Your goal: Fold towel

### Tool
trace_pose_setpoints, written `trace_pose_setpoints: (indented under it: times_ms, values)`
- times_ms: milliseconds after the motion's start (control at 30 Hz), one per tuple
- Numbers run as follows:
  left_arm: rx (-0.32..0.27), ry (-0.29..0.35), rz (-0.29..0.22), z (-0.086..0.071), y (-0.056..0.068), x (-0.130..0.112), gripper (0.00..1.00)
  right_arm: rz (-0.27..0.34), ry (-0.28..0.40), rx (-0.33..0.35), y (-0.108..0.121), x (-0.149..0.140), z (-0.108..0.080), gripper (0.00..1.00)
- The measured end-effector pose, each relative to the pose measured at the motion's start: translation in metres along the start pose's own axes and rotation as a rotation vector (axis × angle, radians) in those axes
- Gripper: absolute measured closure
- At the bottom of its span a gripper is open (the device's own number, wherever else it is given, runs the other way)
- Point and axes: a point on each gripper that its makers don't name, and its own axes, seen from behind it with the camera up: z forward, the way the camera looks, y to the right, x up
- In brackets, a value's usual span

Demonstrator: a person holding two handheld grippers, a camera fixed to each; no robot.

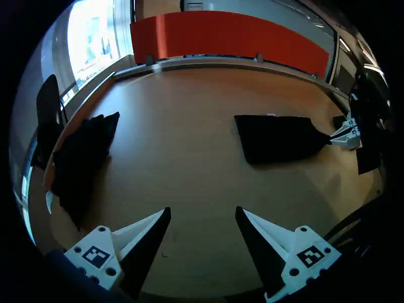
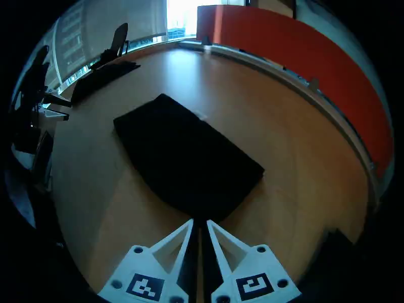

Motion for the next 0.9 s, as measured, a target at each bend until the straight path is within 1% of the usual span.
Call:
trace_pose_setpoints:
  times_ms: [167,367,633,733,900]
  values:
    - [-0.003,-0.001,-0.001,-0.001,0.000,-0.001,0.05,-0.040,0.039,-0.015,0.001,0.027,-0.006,0.97]
    - [-0.002,-0.001,-0.005,-0.002,0.001,-0.002,0.05,-0.120,0.100,-0.028,0.000,0.070,-0.013,0.97]
    - [-0.006,-0.001,-0.010,-0.003,0.002,-0.004,0.05,-0.202,0.166,-0.018,-0.008,0.123,-0.018,0.97]
    - [-0.006,0.000,-0.012,-0.004,0.002,-0.004,0.05,-0.233,0.175,-0.011,-0.012,0.135,-0.018,0.97]
    - [-0.008,0.001,-0.020,-0.006,0.002,-0.005,0.05,-0.269,0.172,0.006,-0.017,0.144,-0.014,0.97]
